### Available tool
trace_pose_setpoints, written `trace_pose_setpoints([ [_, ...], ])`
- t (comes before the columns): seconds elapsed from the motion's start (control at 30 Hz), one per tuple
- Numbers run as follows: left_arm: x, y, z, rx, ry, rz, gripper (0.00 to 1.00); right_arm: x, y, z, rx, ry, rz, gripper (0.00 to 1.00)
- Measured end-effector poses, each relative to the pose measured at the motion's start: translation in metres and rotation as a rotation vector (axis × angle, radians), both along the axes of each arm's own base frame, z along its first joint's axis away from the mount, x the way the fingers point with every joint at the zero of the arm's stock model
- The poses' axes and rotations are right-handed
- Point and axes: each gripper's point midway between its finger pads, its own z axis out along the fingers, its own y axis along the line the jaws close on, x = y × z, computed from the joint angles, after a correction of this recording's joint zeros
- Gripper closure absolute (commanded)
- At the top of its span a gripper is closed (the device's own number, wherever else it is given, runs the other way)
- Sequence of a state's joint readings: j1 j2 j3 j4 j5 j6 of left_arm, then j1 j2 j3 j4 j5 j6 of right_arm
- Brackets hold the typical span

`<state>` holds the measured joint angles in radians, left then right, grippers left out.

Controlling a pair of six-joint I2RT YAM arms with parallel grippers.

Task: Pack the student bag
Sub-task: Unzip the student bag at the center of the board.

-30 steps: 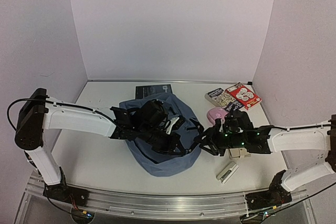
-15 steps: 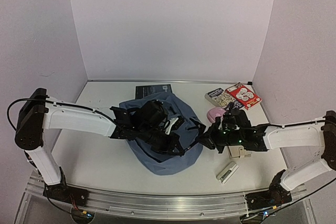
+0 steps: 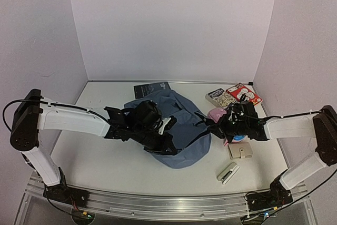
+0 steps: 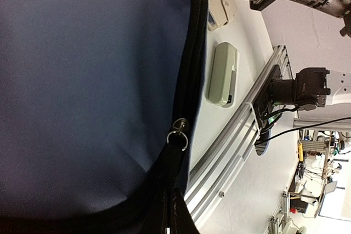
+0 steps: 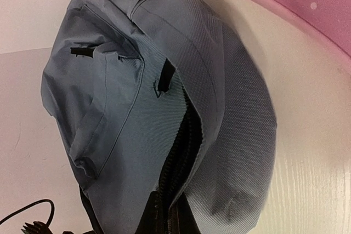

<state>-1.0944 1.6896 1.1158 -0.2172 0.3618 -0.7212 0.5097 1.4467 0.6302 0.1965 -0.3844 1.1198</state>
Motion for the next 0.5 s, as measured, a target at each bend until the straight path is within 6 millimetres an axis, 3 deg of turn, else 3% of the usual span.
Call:
trace_pose_setpoints([
  [0.4,0.037,0.051,0.022,0.031,-0.074,0.107,1.0,0.031,-0.014,0.012,-0.037,-0.064,-0.002,0.99],
  [0.5,0.042,0.063,0.023,0.048,-0.088,0.124,1.0,0.033,-0.018,0.011,-0.069,-0.078,0.0,0.83],
])
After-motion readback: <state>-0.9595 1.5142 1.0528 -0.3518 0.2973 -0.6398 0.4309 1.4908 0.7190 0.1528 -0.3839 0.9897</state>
